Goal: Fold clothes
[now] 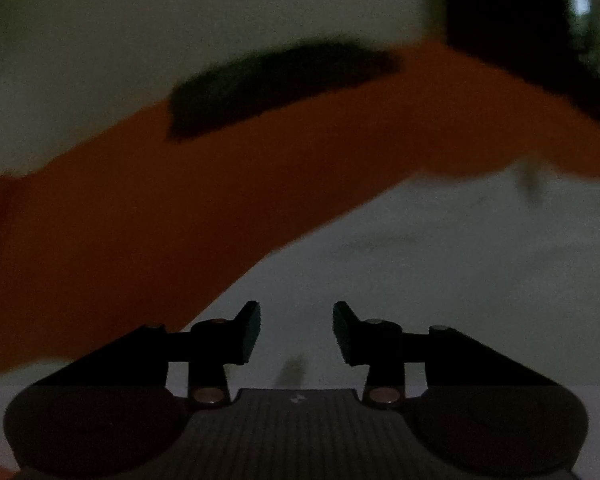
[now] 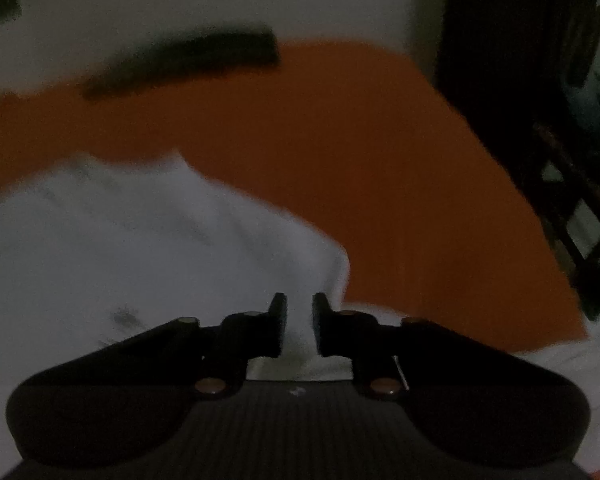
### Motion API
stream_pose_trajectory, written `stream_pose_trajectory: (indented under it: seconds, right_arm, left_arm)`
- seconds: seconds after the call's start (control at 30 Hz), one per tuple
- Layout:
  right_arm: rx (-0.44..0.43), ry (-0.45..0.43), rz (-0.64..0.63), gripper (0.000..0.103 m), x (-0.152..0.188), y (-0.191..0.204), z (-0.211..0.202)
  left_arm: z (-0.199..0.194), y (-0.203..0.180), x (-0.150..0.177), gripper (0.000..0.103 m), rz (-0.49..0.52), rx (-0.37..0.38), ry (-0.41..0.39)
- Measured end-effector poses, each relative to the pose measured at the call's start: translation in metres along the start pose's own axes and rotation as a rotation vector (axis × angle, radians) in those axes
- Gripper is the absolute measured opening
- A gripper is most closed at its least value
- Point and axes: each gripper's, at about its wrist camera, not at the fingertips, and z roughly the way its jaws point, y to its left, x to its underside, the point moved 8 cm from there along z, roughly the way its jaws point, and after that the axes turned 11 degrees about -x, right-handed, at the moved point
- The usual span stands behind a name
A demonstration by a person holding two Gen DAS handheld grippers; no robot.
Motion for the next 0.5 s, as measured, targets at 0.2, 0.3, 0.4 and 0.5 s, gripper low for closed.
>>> stream_pose_trajectory:
  seconds: [0.2, 0.3, 0.4, 0.5]
  right_arm:
    - [0.025, -0.044, 0.238, 0.031, 0.046, -0.057, -0.068]
    - [0.121, -0.080, 0.401, 0.031, 0.087, -0.130, -0.101]
    - [0.245, -0.083, 0.515, 0.032, 0.125, -0.206, -0.128]
    - [0.323, -0.106, 0.643, 0.034, 0.148, -0.272, -0.152]
  left_arm:
    - [-0.030, -0.141, -0.036, 0.043, 0.059, 0.208, -0.035]
    - [-0.031, -0.208, -0.035, 0.043, 0.090, 0.259, -0.016]
    - [-0.042, -0.253, -0.024, 0.043, 0.106, 0.302, 0.001]
    - [-0.047, -0.281, -0.013, 0.043, 0.148, 0.319, -0.004]
